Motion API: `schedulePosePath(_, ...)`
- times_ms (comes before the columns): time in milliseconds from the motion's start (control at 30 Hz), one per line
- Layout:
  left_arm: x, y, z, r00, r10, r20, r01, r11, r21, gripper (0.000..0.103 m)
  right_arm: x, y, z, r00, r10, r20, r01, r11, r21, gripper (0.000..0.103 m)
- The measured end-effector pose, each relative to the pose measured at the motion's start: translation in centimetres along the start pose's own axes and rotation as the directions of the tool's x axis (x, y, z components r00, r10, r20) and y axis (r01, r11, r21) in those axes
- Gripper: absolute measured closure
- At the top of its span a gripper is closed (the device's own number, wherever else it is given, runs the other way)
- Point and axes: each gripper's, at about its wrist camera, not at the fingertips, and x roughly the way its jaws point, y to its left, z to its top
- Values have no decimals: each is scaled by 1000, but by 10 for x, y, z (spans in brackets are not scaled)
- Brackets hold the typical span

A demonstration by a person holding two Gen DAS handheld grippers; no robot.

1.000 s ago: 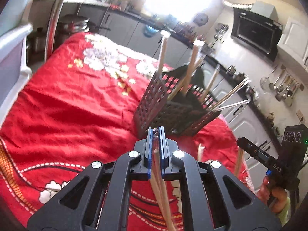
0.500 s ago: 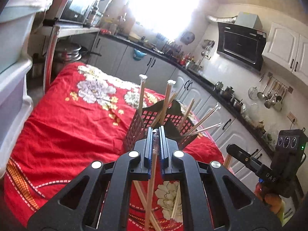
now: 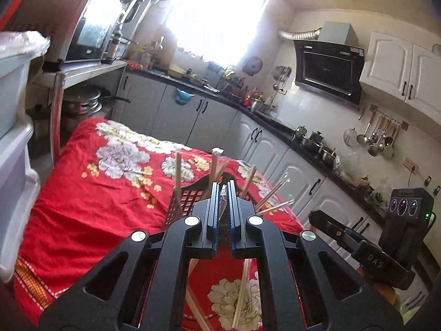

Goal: Organize utensils
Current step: 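Lift both held packs and carry them over the black caddy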

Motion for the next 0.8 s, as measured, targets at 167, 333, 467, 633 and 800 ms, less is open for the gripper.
schedulePosePath(167,0,-11,12,999,-28,21,27,999,25,100,-1,-1,8,1000,-10,27,10,1000,-2,97)
schedulePosePath(333,2,-24,23,998,-51,30,49,997,66,100,-2,-2,16,999,-19,46,20,1000,-5,97)
schedulePosePath(467,5,-33,32,997,-69,39,65,993,94,100,-2,-4,22,997,-31,67,32,999,-7,97)
schedulePosePath(633,8,-45,45,995,-80,59,72,988,133,100,-1,-5,31,995,-43,87,45,999,-20,97)
schedulePosePath(800,11,-51,61,993,-88,85,74,985,153,100,0,-9,40,993,-53,106,56,998,-23,97)
